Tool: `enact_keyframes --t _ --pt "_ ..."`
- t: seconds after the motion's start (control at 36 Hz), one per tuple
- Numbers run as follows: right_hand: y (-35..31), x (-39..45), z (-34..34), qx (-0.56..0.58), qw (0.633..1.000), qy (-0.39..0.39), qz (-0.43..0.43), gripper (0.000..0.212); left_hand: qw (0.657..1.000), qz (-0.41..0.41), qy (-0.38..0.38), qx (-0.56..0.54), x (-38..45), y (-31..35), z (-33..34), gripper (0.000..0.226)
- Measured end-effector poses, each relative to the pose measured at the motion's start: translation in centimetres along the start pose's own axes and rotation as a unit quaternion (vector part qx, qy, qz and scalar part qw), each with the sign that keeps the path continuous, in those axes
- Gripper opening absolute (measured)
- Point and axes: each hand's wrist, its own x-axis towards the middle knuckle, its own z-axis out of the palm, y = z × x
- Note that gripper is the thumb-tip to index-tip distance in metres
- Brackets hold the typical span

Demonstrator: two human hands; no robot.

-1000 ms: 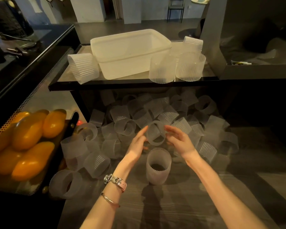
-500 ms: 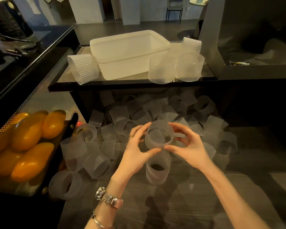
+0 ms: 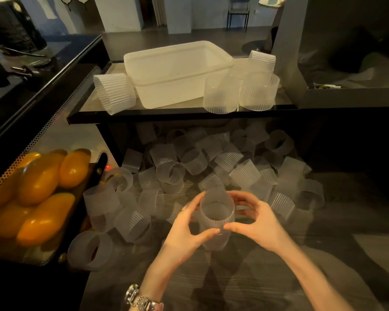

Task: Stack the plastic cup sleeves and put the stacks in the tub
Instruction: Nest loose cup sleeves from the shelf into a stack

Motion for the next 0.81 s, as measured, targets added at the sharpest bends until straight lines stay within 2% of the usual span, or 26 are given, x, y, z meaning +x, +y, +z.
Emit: enact_keyframes --t 0.28,0.81 --pt "2.5 -0.7 0.8 -0.033 0.998 -0.015 0.044 0.062 0.997 -0.049 0.014 -0.051 -0.9 -1.7 1.9 0.076" --pt "2.5 -0.4 0.4 -0.025 0.997 -0.040 0.060 0.061 0.995 -0.048 0.017 -0.084 -0.4 -3.4 2.8 0.082"
